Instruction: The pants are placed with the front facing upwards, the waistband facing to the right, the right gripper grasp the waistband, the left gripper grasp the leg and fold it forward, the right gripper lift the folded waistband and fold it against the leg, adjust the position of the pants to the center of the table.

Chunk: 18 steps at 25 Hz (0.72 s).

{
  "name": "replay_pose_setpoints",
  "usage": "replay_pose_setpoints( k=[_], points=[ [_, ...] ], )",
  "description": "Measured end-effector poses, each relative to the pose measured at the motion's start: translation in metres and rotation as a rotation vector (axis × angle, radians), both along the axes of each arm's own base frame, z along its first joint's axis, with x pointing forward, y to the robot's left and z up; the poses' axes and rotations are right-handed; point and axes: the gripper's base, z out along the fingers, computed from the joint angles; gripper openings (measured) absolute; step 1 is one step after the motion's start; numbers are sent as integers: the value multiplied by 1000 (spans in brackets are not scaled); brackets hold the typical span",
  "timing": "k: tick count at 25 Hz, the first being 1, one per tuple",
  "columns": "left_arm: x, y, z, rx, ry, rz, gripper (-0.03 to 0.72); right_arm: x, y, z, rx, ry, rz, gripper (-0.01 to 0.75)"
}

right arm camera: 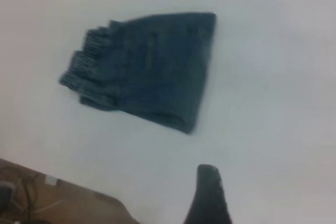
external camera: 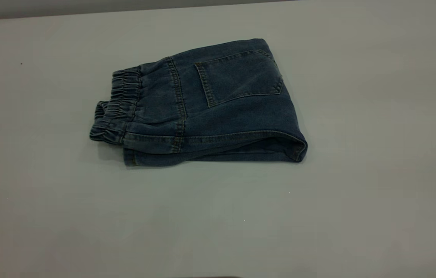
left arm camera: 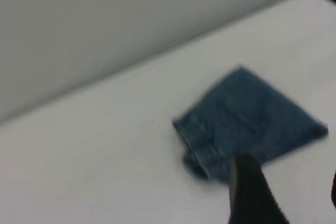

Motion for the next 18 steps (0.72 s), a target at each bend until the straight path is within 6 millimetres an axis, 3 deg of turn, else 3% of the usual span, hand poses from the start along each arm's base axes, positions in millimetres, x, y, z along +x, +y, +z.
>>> replay_pose_setpoints(
  k=[5, 10, 14, 18],
  points=[
    [21, -9, -68, 81, 215, 18, 338, -38, -11, -37, -18, -23, -21, 473],
    [33, -15, -136, 164, 435, 30, 338, -61, -19, -77, -31, -43, -36, 473],
    [34, -16, -176, 182, 576, 49, 338, -66, -23, -110, -68, -13, -53, 473],
    [31, -19, -196, 166, 659, 38, 338, -65, -24, -137, -94, 39, -57, 473]
  ],
)
